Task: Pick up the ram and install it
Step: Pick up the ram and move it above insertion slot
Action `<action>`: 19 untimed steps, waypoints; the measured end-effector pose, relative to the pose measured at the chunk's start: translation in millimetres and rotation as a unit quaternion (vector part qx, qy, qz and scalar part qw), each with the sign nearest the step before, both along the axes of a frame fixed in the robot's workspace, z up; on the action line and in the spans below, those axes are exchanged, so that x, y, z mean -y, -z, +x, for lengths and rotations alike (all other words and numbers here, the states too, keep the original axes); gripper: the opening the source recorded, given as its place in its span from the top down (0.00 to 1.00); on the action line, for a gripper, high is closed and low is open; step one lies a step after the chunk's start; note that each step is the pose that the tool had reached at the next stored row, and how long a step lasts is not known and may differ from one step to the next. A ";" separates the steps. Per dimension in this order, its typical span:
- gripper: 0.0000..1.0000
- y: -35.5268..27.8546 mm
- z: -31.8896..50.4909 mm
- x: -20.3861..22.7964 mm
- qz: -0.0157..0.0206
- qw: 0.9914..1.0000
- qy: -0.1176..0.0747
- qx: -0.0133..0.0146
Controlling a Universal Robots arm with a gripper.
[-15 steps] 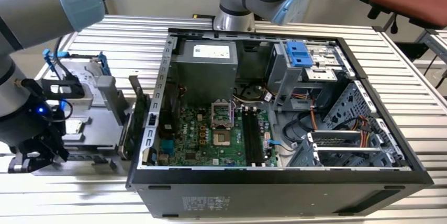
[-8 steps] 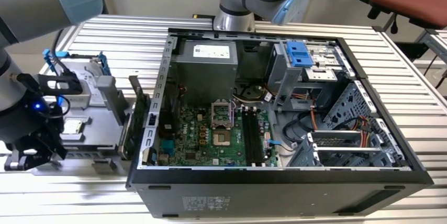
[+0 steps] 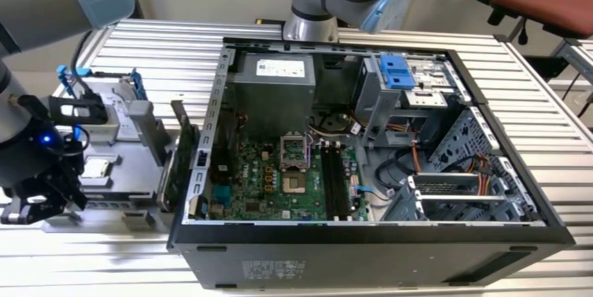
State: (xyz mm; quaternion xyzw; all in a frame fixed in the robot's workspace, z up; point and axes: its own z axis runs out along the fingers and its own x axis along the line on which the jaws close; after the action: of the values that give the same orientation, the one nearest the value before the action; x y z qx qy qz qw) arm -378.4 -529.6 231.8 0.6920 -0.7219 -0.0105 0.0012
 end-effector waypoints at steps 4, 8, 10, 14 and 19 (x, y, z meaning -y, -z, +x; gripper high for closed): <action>1.00 -2.5 0.0 0.0 0.000 1.000 0.011 0.000; 1.00 -7.2 0.0 0.0 0.000 1.000 0.012 0.000; 1.00 -9.5 0.0 0.0 0.000 1.000 0.012 0.000; 1.00 -15.1 0.0 0.0 0.000 1.000 0.012 0.000; 1.00 -23.2 0.1 0.1 0.000 1.000 0.012 0.000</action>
State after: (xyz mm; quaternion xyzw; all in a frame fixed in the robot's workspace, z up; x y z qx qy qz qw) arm -378.3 -529.7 255.1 0.6835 -0.7298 -0.0106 0.0010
